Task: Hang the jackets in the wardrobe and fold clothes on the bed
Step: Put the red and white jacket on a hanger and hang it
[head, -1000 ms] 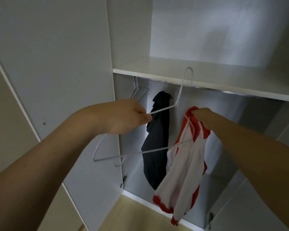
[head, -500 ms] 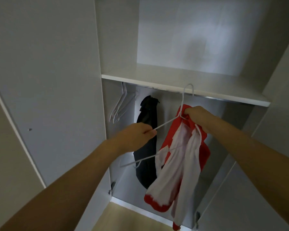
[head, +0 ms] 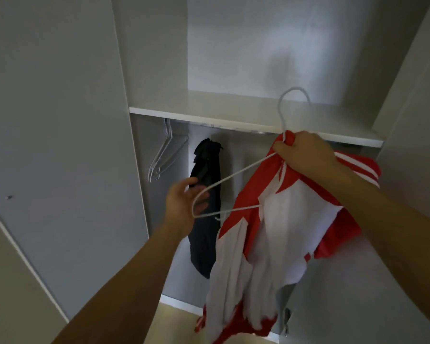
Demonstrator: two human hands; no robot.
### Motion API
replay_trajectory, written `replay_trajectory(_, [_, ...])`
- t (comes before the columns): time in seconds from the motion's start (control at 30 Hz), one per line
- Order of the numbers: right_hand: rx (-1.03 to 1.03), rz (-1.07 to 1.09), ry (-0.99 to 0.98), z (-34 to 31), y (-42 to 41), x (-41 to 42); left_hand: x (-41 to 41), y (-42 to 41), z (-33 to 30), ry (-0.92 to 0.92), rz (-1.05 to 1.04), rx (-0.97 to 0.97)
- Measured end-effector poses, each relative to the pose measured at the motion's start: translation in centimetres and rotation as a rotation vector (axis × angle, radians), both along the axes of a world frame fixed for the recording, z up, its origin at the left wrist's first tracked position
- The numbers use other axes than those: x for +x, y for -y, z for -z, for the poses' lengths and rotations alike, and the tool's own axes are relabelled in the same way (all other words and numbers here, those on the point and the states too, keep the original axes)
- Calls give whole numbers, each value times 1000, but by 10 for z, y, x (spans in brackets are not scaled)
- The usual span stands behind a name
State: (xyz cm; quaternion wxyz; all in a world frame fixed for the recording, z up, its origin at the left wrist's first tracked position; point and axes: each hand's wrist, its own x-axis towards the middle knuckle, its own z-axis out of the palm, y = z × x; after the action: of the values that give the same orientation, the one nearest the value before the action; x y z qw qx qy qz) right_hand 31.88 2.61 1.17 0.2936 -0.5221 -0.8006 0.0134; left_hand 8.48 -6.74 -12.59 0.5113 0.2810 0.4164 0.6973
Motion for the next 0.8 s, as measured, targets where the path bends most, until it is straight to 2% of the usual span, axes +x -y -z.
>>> replay_trajectory(0.03, [-21,22,-29,-5,-3,6,2,-3,15,88,43,-94])
replay_trajectory(0.07, [-37,32,-76,-10,-5,12,7,-6,28,29,117,-210])
replay_trajectory(0.13, [-29,26,-162,-18,-6,23,27,-12,48,-273,304,-392])
replay_trajectory(0.2, [-11,7,-190,-23,-4,30,54,-23,56,-437,514,-434])
replay_trajectory(0.27, [-20,-5,-193,-26,-1,37,77,-30,57,-476,646,-461])
replay_trajectory(0.33, [-33,-1,-204,-27,1,46,86,-37,57,-505,691,-459])
replay_trajectory(0.4, [-24,-11,-212,-27,3,57,82,-41,45,-454,601,-421])
replay_trajectory(0.53, [54,-34,-178,-21,2,60,35,-41,-17,-252,241,-288])
replay_trajectory(0.67, [116,80,-156,-10,-6,47,-4,-34,-98,-111,176,-183])
replay_trajectory(0.73, [129,139,-201,-7,-9,44,-10,-32,-129,-189,37,-155])
replay_trajectory(0.8, [184,214,-181,-4,-13,43,-12,-31,-151,-530,-258,-96])
